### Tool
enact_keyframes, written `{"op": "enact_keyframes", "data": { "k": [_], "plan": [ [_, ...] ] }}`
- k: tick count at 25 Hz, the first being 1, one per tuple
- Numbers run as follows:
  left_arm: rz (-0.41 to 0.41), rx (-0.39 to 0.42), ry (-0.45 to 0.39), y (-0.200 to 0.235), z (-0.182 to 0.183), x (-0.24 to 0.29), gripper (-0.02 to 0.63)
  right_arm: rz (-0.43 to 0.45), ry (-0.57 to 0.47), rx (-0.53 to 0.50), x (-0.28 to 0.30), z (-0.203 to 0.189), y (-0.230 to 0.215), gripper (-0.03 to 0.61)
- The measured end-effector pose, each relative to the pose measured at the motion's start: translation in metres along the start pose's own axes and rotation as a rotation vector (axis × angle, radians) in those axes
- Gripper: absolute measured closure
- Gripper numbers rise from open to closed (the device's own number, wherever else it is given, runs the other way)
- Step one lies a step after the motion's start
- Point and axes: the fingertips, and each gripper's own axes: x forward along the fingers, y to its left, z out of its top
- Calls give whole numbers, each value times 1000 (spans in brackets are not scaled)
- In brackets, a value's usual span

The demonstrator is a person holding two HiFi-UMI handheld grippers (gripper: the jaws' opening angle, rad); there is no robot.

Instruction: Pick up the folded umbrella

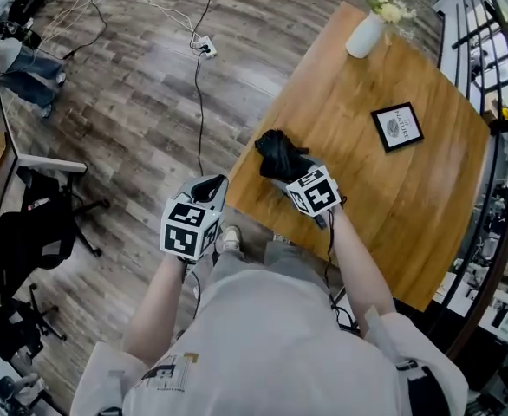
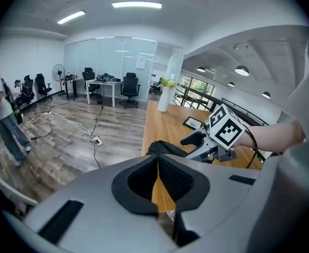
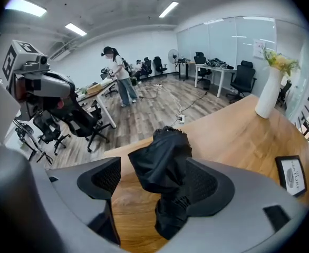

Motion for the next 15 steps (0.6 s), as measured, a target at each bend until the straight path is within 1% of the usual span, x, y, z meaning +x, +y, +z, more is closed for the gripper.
{"op": "enact_keyframes", "data": {
  "k": [4,9,11,15],
  "plan": [
    [21,-36,25,1,-2,16,591,24,43,-19,20,-6,-16,198],
    [36,-73,62,0,-13,30,590,82,86,-54,46,-13,-17,198],
    [35,-90,70,-1,-18,36,589,70,106,-80,55,-17,-21,198],
    [19,-161,66,-4,-24,39,590,16,140,-121,65,-19,-31,198]
  ]
}}
